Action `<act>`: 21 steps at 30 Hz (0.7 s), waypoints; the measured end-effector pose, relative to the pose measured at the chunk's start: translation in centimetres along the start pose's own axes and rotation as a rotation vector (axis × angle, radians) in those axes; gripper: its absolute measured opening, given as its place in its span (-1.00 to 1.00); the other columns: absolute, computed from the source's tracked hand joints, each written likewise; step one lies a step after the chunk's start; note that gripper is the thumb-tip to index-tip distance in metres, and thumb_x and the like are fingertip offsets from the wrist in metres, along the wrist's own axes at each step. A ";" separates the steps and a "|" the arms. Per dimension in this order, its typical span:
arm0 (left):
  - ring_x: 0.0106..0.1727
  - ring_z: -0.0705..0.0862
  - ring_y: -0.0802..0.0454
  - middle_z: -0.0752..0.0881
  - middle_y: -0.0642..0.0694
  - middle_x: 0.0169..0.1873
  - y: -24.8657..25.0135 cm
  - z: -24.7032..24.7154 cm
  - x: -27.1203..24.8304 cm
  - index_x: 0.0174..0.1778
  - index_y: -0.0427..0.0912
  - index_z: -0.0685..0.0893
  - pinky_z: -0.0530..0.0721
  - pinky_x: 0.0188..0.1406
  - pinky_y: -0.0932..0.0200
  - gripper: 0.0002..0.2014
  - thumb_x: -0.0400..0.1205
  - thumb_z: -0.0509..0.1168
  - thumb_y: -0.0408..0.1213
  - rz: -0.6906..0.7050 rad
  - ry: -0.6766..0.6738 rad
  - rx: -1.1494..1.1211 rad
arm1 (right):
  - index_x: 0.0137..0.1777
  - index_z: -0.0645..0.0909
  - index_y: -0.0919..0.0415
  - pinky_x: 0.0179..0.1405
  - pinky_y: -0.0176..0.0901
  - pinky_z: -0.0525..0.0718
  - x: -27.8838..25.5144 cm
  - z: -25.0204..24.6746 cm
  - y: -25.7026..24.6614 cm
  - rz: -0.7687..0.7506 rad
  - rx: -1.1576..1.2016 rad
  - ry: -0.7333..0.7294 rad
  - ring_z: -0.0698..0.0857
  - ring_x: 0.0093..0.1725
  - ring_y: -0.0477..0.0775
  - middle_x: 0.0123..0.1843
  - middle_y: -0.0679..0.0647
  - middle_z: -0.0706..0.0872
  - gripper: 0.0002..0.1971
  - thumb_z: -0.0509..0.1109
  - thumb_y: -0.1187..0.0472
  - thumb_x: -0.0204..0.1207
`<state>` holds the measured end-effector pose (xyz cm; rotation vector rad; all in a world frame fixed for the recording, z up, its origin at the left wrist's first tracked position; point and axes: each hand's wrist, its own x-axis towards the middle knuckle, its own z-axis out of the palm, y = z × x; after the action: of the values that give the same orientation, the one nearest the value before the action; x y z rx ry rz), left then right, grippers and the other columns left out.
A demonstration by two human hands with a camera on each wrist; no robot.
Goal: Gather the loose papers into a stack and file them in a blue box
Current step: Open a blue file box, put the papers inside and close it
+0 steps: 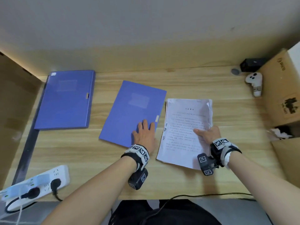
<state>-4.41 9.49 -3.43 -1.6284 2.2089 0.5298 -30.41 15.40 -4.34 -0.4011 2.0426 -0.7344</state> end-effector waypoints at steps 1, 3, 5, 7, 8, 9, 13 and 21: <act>0.63 0.15 -0.28 0.10 -0.22 0.66 -0.2 -0.4 0.5 0.63 -0.01 0.17 0.43 0.34 -0.30 -0.32 0.60 0.27 -0.08 -0.012 0.013 -0.016 | -0.05 0.72 0.41 -0.18 0.08 0.81 0.1 0.0 0.1 0.000 0.005 -0.005 0.82 -0.24 0.23 -0.19 0.23 0.82 -0.66 0.68 0.19 0.31; 0.62 0.15 -0.29 0.07 -0.22 0.67 -1.0 -1.2 1.6 0.66 0.06 0.16 0.43 0.37 -0.34 -0.29 0.60 0.27 0.06 -0.056 0.000 -0.049 | -0.08 0.71 0.41 -0.28 -0.03 0.77 0.1 0.1 0.0 0.000 0.025 -0.022 0.81 -0.28 0.18 -0.22 0.19 0.81 -0.70 0.67 0.22 0.33; 0.59 0.18 -0.30 0.09 -0.22 0.66 -1.6 -1.7 2.5 0.66 0.09 0.15 0.47 0.34 -0.34 -0.24 0.58 0.31 0.11 -0.081 -0.043 -0.070 | -0.10 0.70 0.39 -0.39 -0.15 0.71 0.0 0.3 -0.3 0.002 0.052 -0.046 0.78 -0.31 0.12 -0.24 0.15 0.79 -0.76 0.64 0.26 0.36; 0.54 0.25 -0.29 0.18 -0.19 0.63 -1.6 -2.1 3.2 0.66 0.09 0.17 0.55 0.27 -0.28 -0.22 0.54 0.35 0.09 -0.094 -0.081 -0.088 | -0.10 0.70 0.39 -0.35 -0.14 0.71 0.2 0.5 -0.6 0.001 0.063 -0.062 0.79 -0.29 0.13 -0.21 0.17 0.80 -0.76 0.64 0.26 0.36; 0.53 0.27 -0.29 0.20 -0.19 0.62 -1.4 -2.3 3.4 0.66 0.09 0.17 0.57 0.25 -0.26 -0.20 0.52 0.36 0.07 -0.103 -0.101 -0.088 | -0.09 0.71 0.40 -0.31 -0.12 0.72 0.2 0.6 -0.7 0.000 0.071 -0.065 0.80 -0.27 0.15 -0.19 0.19 0.80 -0.74 0.65 0.25 0.36; 0.52 0.28 -0.30 0.21 -0.21 0.61 -1.1 -2.3 3.7 0.65 0.07 0.17 0.58 0.24 -0.25 -0.19 0.50 0.37 0.05 -0.115 -0.122 -0.085 | -0.08 0.71 0.41 -0.30 -0.11 0.74 0.2 0.6 -0.8 0.000 0.079 -0.071 0.81 -0.25 0.16 -0.18 0.19 0.81 -0.73 0.65 0.24 0.35; 0.56 0.27 -0.38 0.20 -0.32 0.62 -0.3 -2.2 4.6 0.64 0.00 0.15 0.58 0.30 -0.27 -0.08 0.42 0.42 0.15 -0.155 -0.163 -0.104 | -0.11 0.71 0.36 -0.58 -0.26 0.69 -0.2 0.7 -1.5 -0.039 0.150 -0.081 0.78 -0.48 -0.02 -0.26 0.13 0.78 -0.84 0.61 0.34 0.39; 0.33 0.47 -0.42 0.51 -0.43 0.28 0.7 -4.1 5.0 0.59 -0.25 0.14 0.53 -0.06 -0.09 -0.22 0.53 0.37 -0.13 -0.115 -0.195 -0.217 | -0.12 0.73 0.33 -0.53 -0.23 0.72 -0.5 0.6 -2.4 -0.075 0.206 -0.130 0.80 -0.41 0.03 -0.22 0.17 0.83 -0.88 0.60 0.36 0.39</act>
<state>-6.75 3.56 -2.16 -1.7161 1.9596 0.8818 -29.68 13.61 -2.76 -0.3975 1.8180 -0.9312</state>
